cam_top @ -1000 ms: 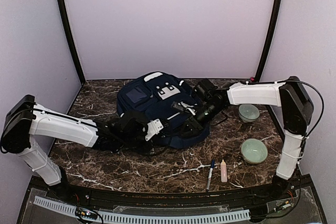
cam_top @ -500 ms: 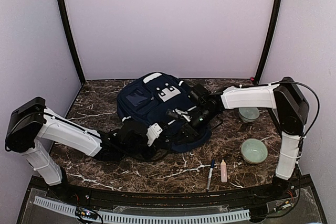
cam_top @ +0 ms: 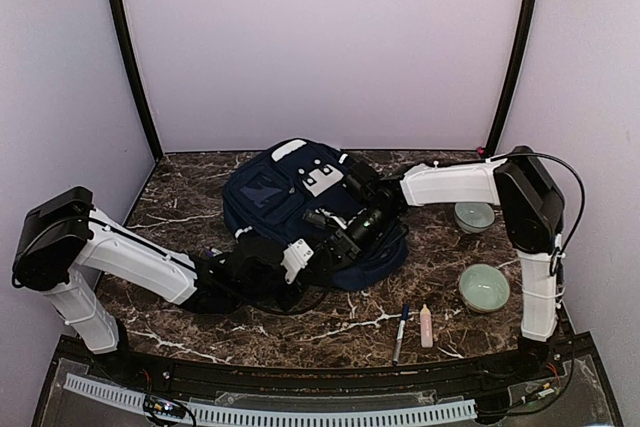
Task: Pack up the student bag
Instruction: Grab the largest pocket of the student bag.
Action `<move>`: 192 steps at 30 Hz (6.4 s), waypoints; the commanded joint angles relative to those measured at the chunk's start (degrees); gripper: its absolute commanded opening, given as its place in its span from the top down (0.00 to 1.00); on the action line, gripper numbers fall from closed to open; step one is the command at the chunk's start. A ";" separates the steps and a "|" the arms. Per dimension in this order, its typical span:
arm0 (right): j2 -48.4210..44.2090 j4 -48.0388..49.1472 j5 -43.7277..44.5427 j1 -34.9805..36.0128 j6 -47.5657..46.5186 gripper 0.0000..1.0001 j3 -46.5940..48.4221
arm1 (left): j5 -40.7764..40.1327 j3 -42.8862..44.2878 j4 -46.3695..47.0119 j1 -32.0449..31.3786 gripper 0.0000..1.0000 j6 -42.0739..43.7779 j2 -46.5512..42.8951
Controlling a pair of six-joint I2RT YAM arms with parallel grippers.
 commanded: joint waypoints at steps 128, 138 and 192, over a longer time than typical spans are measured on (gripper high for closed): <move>-33.43 22.16 77.12 19.07 -45.23 0.77 -31.84 | 45.33 24.09 1.79 13.56 1.00 -33.36 12.16; -33.52 20.34 74.08 19.90 -46.21 0.59 -33.07 | 47.50 24.04 3.83 14.21 1.00 -35.38 12.59; -35.87 13.57 41.61 -1.67 -22.93 1.00 -24.29 | 46.40 16.16 5.92 14.52 1.00 -35.30 11.23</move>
